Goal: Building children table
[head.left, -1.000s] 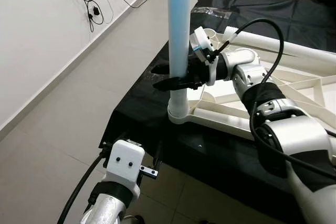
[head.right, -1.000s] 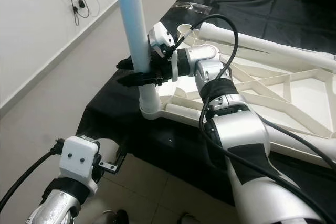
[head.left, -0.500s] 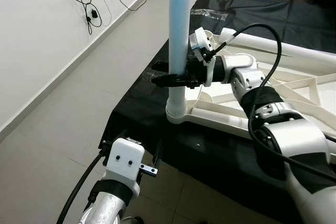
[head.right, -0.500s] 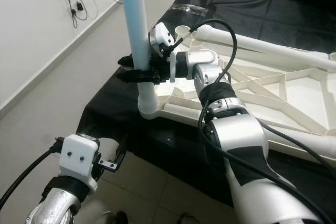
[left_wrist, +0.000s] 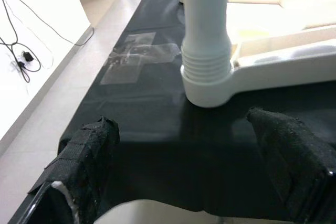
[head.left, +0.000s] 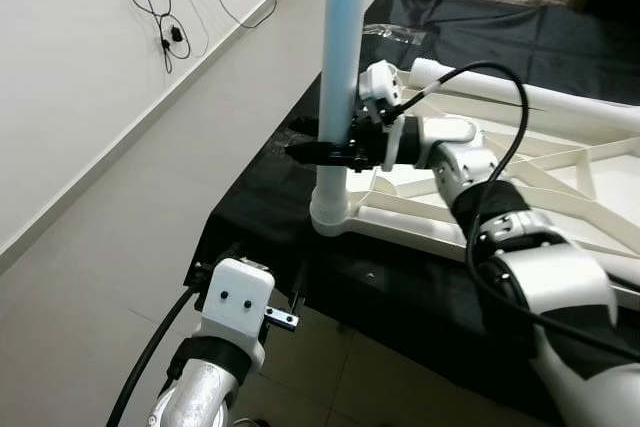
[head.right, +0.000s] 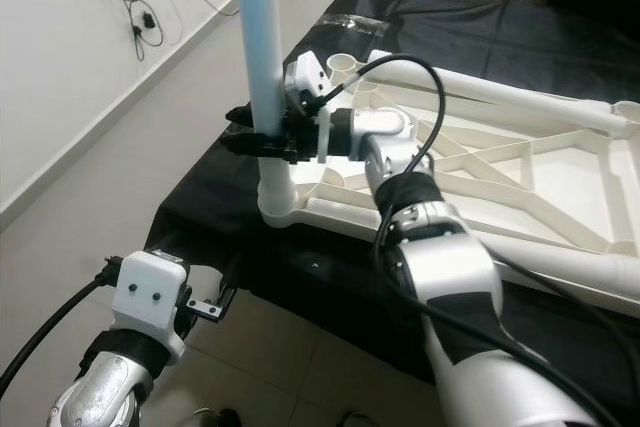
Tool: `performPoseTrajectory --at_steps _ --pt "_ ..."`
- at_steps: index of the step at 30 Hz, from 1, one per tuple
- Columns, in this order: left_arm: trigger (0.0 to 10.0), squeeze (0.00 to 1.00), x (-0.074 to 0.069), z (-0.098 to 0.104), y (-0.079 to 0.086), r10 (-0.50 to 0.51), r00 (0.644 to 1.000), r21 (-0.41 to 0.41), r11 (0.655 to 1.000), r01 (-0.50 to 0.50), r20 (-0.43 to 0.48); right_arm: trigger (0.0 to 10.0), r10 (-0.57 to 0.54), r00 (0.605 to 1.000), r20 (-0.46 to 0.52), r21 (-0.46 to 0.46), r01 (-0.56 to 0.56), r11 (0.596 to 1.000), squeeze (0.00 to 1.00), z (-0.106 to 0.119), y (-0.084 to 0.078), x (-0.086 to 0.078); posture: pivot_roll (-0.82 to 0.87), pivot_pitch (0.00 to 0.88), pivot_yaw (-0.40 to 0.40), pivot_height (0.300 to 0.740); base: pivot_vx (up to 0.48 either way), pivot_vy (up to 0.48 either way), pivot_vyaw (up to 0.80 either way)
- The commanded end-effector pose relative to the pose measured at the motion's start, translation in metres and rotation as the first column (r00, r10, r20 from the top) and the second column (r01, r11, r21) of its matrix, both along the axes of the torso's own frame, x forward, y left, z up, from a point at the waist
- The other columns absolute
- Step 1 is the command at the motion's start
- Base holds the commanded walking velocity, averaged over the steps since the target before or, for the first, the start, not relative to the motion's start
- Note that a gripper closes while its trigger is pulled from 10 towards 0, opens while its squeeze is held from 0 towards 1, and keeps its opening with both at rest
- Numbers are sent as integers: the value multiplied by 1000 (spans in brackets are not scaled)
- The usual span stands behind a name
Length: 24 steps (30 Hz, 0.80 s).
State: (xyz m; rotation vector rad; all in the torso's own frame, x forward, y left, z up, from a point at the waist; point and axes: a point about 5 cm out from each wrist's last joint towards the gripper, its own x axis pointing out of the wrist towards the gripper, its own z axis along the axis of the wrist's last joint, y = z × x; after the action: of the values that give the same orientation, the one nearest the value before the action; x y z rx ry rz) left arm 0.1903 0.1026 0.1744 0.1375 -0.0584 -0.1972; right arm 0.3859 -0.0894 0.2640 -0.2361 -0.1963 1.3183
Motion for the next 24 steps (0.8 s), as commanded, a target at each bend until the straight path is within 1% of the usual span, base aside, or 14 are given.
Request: performPoseTrajectory --at_steps 1,5,6,7,8,9,10,11,13,14,16,21,23,24 --pt "10000 0 0 -3 2 1 1000 20 1000 -1 -8 10000 -79 995 -67 -50 75 996 0 -35 -2 -1 93 207 27 740 0 0 0" --pt "10000 0 1 -3 2 1 1000 21 1000 -1 -6 10000 -98 994 -55 -34 96 995 0 -36 1 -1 88 205 28 740 0 0 0" --pt "10000 0 1 -3 3 1 1000 22 1000 -1 -5 10000 -132 989 -60 -23 131 991 0 -36 2 0 89 206 30 740 0 0 0" --pt "10000 0 1 -3 3 1 1000 22 1000 -1 -5 10000 -132 989 -60 -23 131 991 0 -36 2 0 89 206 30 740 0 0 0" --pt "10000 0 2 -3 4 2 1000 24 1000 -2 -2 10000 -195 978 -67 -35 194 980 0 -38 4 3 84 205 29 740 0 0 0" --pt "10000 0 2 -3 4 2 1000 24 1000 -2 -2 10000 -195 978 -67 -35 194 980 0 -38 4 3 84 205 29 740 0 0 0" --pt "10000 0 4 -3 5 3 1000 26 1000 -3 0 10000 -281 957 -67 -47 278 959 0 -39 4 7 81 207 28 740 0 0 0" --pt "10000 0 4 -3 5 3 1000 26 1000 -3 0 10000 -281 957 -67 -47 278 959 0 -39 4 7 81 207 28 740 0 0 0" --pt "10000 0 5 -3 6 5 1000 29 1000 -6 6 10000 -422 903 -74 -72 418 906 0 -41 5 14 79 205 27 740 0 0 0" --pt "10000 0 6 -2 6 7 1000 30 1000 -7 8 10000 -464 883 -75 -76 459 885 0 -42 5 15 79 205 27 740 0 0 0" --pt "10000 0 7 -2 6 8 1000 30 1000 -9 12 10000 -499 865 -58 -84 494 865 0 -43 7 16 78 204 25 740 0 0 0" --pt "10000 0 8 -2 6 10 1000 30 1000 -10 13 10000 -498 866 -47 -84 493 866 0 -43 11 15 76 204 25 740 0 0 0" --pt "10000 0 8 -2 7 12 1000 33 999 -12 17 10000 -543 836 -84 -95 535 839 0 -47 15 16 75 204 22 740 0 0 0" --pt "10000 0 9 -2 7 13 1000 34 999 -14 18 10000 -577 812 -86 -104 569 816 0 -48 16 18 75 204 18 740 0 0 0"
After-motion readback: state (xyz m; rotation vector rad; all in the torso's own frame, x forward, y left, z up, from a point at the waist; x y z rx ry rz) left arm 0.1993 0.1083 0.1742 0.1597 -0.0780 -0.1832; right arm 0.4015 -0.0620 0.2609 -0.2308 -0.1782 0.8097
